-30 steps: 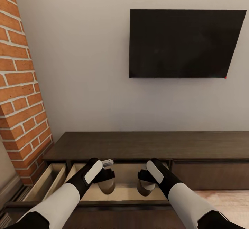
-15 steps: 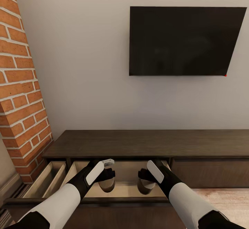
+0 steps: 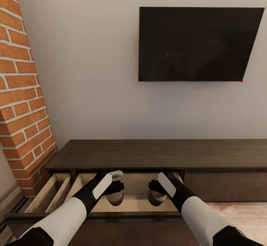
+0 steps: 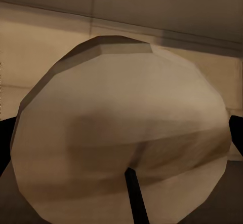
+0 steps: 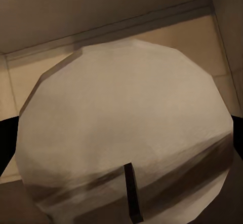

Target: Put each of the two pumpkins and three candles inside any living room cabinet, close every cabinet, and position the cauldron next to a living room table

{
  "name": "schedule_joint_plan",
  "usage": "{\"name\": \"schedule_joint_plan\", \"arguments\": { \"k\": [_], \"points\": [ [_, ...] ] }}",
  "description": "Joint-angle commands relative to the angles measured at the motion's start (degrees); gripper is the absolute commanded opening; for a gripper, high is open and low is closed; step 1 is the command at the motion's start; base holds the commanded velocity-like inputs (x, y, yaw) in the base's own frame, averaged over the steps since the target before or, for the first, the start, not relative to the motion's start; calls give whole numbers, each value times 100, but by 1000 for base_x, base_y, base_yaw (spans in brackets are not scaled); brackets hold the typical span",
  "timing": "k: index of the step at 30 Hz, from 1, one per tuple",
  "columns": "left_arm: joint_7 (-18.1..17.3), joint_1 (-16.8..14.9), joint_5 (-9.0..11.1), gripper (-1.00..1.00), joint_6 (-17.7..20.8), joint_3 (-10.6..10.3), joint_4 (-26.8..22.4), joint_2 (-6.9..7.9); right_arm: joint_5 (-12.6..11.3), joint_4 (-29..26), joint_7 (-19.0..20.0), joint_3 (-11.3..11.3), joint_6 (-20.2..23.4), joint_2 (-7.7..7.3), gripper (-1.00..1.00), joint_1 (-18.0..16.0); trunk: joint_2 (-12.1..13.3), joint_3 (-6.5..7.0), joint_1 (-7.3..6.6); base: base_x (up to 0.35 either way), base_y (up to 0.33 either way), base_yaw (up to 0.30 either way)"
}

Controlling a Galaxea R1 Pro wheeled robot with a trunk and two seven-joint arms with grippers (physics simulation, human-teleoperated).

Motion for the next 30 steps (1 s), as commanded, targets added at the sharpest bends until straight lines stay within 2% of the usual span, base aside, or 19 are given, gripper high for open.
{"name": "schedule_joint_plan", "arguments": {
  "k": [1, 4, 7, 10, 30],
  "points": [
    [52, -6, 56, -100, 1, -50, -9, 3, -59, -8, -55, 32, 4, -4, -100, -6, -3, -6, -1, 0, 0, 0],
    [12, -4, 51, -100, -2, -71, -9, 7, -59, 0, -55, 32, 8, -5, -100, -6, -3, -6, -1, 0, 0, 0],
    [-368, -5, 34, -100, -8, -117, -2, 24, -59, 1, -54, 32, 12, -5, -100, -5, -3, -6, -1, 119, -11, 0],
    [-456, -4, 30, -100, -9, -138, -1, 28, -59, 1, -51, 32, 12, -5, -100, -6, -3, -6, -1, 81, -24, 0],
    [-479, -5, 29, -100, -22, -135, 53, 33, -82, -8, -44, 24, 68, 0, -100, -7, -3, -29, -1, 30, -1, 12]
  ]
}}
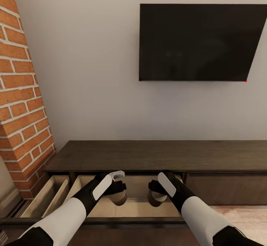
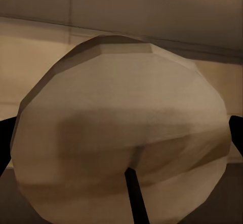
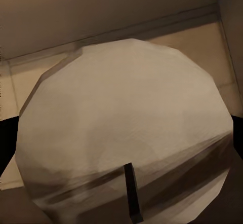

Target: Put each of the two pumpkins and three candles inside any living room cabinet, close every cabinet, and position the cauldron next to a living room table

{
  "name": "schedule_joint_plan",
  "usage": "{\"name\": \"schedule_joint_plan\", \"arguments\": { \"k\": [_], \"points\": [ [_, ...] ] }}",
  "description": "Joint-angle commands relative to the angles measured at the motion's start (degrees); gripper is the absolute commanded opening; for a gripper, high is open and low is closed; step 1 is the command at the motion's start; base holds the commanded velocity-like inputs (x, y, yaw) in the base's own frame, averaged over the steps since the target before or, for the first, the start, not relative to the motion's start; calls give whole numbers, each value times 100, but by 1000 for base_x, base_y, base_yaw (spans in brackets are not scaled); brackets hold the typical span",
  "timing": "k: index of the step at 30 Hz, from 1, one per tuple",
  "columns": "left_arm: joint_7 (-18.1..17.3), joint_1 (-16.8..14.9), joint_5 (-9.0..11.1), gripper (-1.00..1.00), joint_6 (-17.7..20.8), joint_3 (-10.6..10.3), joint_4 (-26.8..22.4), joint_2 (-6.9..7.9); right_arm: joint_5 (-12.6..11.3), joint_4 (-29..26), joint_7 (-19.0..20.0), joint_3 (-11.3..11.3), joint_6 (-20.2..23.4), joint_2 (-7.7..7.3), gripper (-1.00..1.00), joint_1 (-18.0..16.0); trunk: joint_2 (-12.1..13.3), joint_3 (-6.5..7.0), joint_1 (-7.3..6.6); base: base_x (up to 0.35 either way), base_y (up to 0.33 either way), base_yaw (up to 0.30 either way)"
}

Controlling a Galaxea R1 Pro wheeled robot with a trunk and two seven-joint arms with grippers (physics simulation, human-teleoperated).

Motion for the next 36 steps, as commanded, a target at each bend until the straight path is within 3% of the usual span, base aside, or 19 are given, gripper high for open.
{"name": "schedule_joint_plan", "arguments": {
  "k": [1, 16, 36],
  "points": [
    [52, -5, 57, -100, 1, -27, -7, 2, -72, -9, -54, 31, 8, -6, -100, -5, -3, -15, -1, 0, 0, 101],
    [52, -4, 57, -100, -2, -33, -12, 0, -141, 8, -52, 9, 12, -18, -100, -4, -3, -144, -1, 0, 0, 103],
    [50, -4, 57, -100, -107, -56, -16, -9, -161, 18, -49, -30, 10, -27, -100, -4, -3, -304, -1, 0, 0, -134]
  ]
}}
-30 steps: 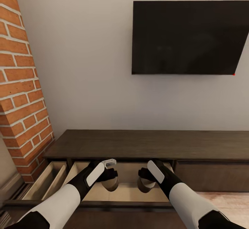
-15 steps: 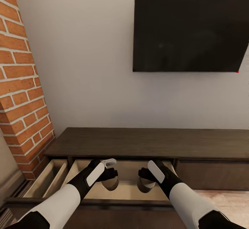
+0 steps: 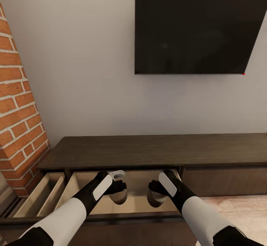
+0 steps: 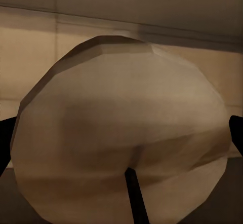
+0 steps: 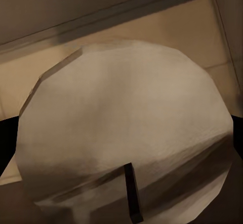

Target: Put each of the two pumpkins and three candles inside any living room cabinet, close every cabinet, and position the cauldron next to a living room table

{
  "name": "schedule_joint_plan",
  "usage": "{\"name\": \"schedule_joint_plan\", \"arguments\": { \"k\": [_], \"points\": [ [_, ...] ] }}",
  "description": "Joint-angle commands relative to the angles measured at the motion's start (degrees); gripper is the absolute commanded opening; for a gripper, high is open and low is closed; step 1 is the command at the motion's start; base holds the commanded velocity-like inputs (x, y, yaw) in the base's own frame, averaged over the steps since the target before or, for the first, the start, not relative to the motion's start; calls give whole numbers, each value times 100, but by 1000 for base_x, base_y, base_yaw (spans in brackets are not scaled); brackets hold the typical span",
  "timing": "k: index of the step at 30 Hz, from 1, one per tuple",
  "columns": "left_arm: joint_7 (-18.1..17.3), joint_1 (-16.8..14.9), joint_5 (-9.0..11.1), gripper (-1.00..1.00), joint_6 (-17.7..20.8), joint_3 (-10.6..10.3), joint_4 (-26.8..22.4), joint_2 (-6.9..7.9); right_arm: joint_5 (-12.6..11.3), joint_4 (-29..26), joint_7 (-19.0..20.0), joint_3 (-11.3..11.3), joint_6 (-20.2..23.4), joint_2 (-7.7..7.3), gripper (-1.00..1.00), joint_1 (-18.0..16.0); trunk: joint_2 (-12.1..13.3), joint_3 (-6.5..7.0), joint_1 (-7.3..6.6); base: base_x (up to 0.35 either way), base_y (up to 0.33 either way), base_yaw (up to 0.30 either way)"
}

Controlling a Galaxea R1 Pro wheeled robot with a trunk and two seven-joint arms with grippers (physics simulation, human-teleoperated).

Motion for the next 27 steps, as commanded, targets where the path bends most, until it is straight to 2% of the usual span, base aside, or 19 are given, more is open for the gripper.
{"name": "schedule_joint_plan", "arguments": {
  "k": [1, 6, 15, 19, 23, 27],
  "points": [
    [53, -5, 57, -100, 3, -39, -9, 4, -58, -8, -55, 32, 4, -4, -100, -5, -3, -16, -1, 0, 0, -12],
    [54, -4, 57, -100, -5, -155, -9, 3, -57, -8, -49, 36, 4, -1, -100, -4, -3, -63, -1, 0, 0, -3],
    [49, -4, 57, -100, -45, -178, -14, 6, 34, -14, -48, 40, -69, -67, -100, -5, -3, -148, -1, 0, 0, 0],
    [46, -5, 63, -100, -367, -330, -4, 4, 46, -11, -26, 64, -429, -110, -100, -5, -3, -185, -1, 0, 0, 0],
    [46, -4, 58, -100, -436, -481, 5, 3, 54, -6, 267, 80, -708, -128, -100, -5, -3, -223, -1, 0, 0, 0],
    [46, -4, 58, -100, -495, -504, 15, 3, 57, 2, 441, 91, -990, -135, -100, -4, -3, -261, -1, 0, 0, 0]
  ]
}}
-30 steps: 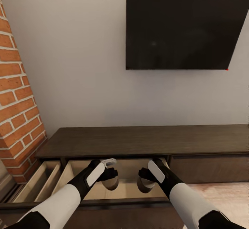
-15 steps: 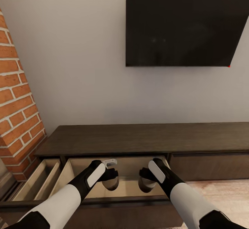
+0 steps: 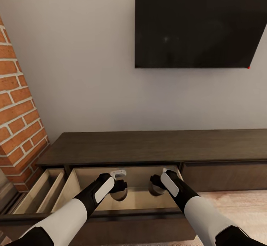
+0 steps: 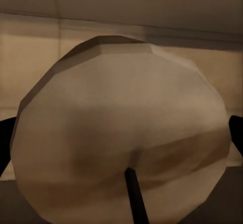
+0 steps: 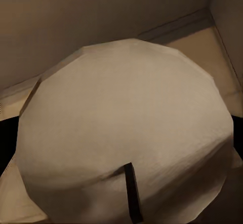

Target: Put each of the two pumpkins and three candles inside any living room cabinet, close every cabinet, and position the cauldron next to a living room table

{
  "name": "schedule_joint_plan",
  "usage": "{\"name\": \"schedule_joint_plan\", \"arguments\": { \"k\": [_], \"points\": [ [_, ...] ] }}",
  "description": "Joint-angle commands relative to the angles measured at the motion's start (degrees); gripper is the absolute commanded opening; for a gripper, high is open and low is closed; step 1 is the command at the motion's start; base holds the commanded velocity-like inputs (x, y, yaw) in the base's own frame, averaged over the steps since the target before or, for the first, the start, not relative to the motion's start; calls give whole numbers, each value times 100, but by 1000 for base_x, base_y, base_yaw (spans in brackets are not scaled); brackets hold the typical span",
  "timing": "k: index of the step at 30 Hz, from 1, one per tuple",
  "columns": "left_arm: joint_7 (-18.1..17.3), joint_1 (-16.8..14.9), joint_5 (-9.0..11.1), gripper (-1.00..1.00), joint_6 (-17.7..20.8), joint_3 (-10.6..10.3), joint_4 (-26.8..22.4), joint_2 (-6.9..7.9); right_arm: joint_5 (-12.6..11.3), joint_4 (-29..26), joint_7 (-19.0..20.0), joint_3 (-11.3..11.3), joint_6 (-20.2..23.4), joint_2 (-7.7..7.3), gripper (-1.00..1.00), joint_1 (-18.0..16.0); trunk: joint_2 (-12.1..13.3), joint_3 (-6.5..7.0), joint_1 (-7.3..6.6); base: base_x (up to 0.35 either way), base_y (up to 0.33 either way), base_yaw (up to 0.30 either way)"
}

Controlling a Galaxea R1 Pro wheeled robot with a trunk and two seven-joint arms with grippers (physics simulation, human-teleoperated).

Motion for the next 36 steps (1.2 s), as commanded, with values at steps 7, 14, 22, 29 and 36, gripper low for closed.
{"name": "schedule_joint_plan", "arguments": {
  "k": [7, 14, 22, 29, 36],
  "points": [
    [53, -5, 62, -100, -162, -41, -7, -1, -54, 13, -6, 35, -377, -6, -100, -3, -3, -72, -1, 0, 0, 0],
    [53, -5, 61, -100, -476, -166, 0, -4, -54, 17, 5, 43, -599, -6, -100, -4, -3, -138, -1, 0, 0, 0],
    [53, -5, 70, -100, -725, -353, 13, -16, -54, 17, 6, 52, -635, -6, -100, -5, -3, -214, -1, 0, 0, 0],
    [51, -5, 76, -100, -1080, -467, 200, -31, -54, 14, 19, 52, -633, -6, -100, -4, -3, -280, -1, 0, 0, 0],
    [52, -5, 71, -100, -1141, -473, 213, -33, -54, 11, 49, 54, -627, -6, -100, -4, -3, -346, -1, 0, 0, 0]
  ]
}}
